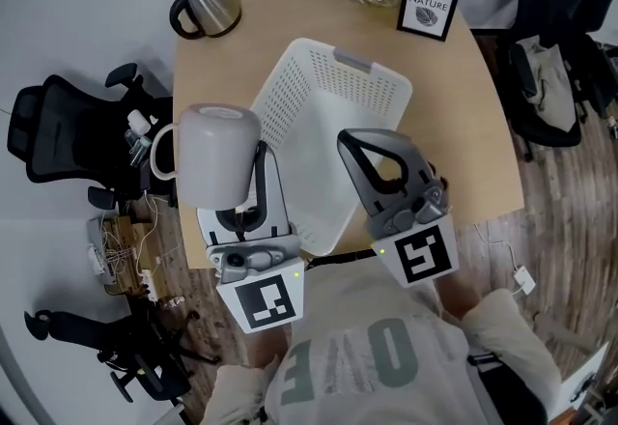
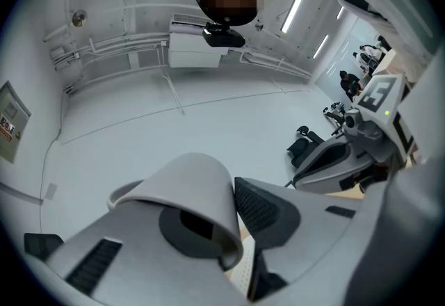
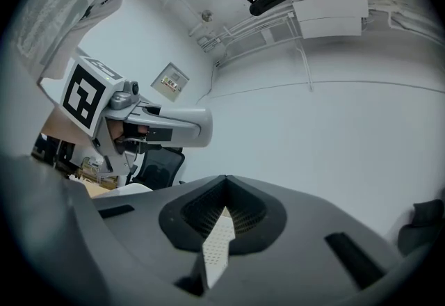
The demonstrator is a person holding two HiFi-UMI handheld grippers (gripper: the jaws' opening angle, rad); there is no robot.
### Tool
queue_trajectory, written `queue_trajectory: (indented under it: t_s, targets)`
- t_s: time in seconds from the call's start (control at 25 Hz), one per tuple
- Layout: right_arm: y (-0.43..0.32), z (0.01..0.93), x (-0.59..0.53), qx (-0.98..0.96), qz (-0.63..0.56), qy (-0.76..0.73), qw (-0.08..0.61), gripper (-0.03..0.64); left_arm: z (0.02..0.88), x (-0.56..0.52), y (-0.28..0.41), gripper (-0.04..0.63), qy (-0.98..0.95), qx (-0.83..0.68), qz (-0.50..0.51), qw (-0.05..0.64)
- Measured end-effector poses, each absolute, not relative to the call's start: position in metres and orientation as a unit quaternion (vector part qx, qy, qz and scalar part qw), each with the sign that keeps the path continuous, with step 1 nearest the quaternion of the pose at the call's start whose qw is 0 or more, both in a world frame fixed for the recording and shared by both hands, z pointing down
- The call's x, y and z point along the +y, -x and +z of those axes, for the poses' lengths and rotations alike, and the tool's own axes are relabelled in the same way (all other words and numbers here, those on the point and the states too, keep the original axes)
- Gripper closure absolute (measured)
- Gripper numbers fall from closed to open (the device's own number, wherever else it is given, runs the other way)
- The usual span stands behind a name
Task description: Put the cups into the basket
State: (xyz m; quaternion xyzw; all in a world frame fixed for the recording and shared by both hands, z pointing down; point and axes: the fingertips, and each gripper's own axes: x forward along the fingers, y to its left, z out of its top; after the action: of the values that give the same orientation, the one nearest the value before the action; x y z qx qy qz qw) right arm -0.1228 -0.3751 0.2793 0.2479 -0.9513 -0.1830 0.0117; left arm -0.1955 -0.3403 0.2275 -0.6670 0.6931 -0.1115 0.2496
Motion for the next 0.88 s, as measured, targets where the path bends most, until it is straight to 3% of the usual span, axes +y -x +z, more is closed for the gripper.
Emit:
queue_trajectory:
  t_s: [0.36,0.56,0.88]
  targets:
    - [0.123,0.26,-0.377,-0.939,-0.183,-0.291,0.011,0.62,0.205,-0.354,0.201,0.522,0.694,0.664,-0.087,0.263]
    - [0.12,0.249,-0.379,-0.933,-0.187,-0.307,0.007,0.62,0.199,-0.377,0.201,0.522,0.725,0.619,-0.136,0.27]
    - [0.118,0.253,-0.375,-0.93,-0.167,-0.328,0.005,0.618,0.27,-0.425,0.183,0.522,0.792,0.507,-0.272,0.204]
